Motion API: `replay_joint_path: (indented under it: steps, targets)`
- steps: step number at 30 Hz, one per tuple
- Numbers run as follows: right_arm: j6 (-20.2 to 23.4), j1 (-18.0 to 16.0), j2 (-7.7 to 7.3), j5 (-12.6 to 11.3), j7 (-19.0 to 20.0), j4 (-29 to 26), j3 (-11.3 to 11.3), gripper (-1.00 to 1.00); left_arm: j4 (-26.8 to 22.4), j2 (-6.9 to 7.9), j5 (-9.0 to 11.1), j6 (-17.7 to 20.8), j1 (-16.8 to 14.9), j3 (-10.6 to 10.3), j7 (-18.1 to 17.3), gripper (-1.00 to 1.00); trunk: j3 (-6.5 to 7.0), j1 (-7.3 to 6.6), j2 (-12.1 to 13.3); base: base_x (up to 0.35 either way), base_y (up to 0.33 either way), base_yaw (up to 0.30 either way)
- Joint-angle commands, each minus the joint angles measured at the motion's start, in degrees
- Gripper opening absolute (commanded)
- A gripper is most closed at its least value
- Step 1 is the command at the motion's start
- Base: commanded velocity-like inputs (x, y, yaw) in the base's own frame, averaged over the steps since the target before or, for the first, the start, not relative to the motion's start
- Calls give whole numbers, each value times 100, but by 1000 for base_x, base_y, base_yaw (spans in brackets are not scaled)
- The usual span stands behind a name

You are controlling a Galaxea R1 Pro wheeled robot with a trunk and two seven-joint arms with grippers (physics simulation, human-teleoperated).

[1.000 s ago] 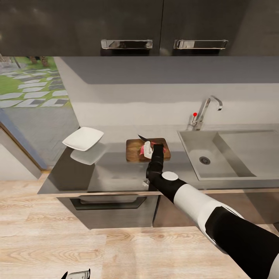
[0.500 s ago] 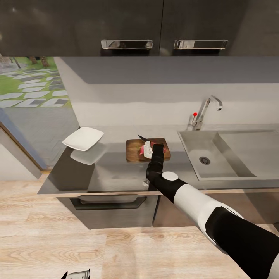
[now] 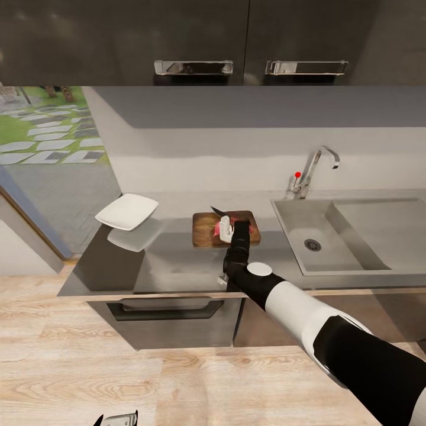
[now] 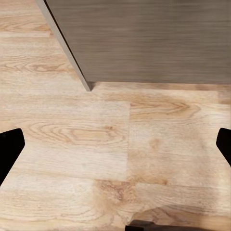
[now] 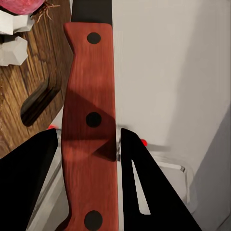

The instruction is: In the kitchen, take the Vidalia onion out of the sink, dice it on the chopping board with the paring knife, put the diced onion into the bowl on the countertop, then place both the paring knife and the chopping board into the sink.

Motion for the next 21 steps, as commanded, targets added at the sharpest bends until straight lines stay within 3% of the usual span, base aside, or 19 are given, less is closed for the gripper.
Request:
replay_joint_path:
  steps: [1, 21]
  targets:
    - [43, 3, 0, -2, -12, 6, 40, -100, 23, 0, 8, -33, -10, 9, -2, 100, -8, 2, -8, 0, 0, 0]
    - [43, 25, 0, 20, -52, -19, 38, -100, 23, -1, 6, -34, -10, 9, -2, 100, -8, 2, -8, 0, 0, 0]
